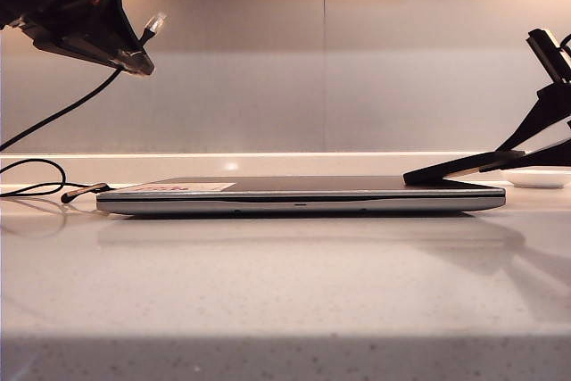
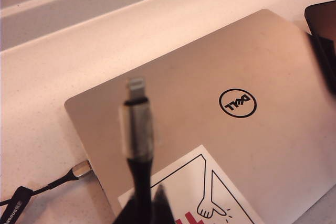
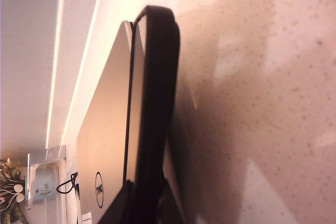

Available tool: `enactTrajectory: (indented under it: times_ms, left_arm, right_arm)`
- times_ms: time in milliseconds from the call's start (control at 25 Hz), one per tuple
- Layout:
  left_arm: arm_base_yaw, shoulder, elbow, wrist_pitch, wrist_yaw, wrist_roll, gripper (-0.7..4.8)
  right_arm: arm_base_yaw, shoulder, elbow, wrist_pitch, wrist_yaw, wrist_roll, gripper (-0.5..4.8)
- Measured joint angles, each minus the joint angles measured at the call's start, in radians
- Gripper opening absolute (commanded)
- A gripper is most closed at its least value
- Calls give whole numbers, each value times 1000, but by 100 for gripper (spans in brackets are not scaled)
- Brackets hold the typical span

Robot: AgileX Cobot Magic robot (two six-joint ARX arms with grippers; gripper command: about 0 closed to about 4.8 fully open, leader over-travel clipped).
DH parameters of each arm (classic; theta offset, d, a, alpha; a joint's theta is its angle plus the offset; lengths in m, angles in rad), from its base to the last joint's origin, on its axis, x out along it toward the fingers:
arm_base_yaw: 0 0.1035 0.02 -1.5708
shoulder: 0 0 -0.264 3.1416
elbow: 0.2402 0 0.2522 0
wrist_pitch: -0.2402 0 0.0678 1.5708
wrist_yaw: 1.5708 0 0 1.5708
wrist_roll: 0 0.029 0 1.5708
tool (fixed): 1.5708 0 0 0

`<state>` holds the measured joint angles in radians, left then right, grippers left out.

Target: Pick up the charging cable and the phone, plug the charging cable into the charging port on the phone, and finally place them back on the table.

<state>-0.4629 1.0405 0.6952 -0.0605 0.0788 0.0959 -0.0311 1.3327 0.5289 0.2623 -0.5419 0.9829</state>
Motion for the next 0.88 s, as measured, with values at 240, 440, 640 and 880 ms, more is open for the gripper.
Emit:
enactTrajectory:
  times_ms: [240,440,640,880]
  left_arm:
    - [0,0,0,0,0,0,-6]
    - [0,0,0,0,0,0,-6]
    - [0,0,0,0,0,0,-6]
    - [0,0,0,0,0,0,-6]
  right_arm:
    - [3,-60,43,-96,8,-80,-9]
    - [4,-139,163,-375,60,-229,-9]
    - [4,-194,408,-837,211,-477,-9]
    - [117,-192,544,-1180,385,-660,-9]
